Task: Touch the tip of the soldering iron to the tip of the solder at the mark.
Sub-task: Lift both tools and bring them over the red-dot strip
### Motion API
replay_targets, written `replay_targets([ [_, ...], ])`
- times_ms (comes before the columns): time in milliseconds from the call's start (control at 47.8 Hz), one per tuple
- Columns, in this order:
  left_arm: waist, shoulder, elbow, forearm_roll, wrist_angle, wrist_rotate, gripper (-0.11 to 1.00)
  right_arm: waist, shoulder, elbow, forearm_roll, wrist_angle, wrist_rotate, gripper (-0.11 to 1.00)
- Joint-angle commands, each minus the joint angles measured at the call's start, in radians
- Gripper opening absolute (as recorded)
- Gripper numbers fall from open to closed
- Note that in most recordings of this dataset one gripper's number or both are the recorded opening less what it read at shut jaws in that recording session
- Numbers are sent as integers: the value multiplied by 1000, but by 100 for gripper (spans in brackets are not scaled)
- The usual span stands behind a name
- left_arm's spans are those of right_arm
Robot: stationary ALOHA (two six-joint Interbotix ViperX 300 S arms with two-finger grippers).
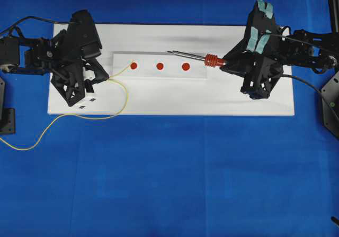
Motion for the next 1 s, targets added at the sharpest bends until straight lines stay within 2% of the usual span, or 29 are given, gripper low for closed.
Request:
replay_targets([
  [0, -14, 0, 0, 2, -26, -8, 2, -3, -14, -26, -3, -6, -2, 6],
  [439, -37, 92, -2, 0, -57, -23, 2, -3, -14, -25, -3, -8, 0, 6],
  [753, -35, 91, 3, -2, -57, -29, 2, 6, -2, -34, -3, -6, 3, 6],
  [983, -35, 89, -2, -2, -57, -44, 2, 17, 71, -100, -3, 14, 5, 6],
])
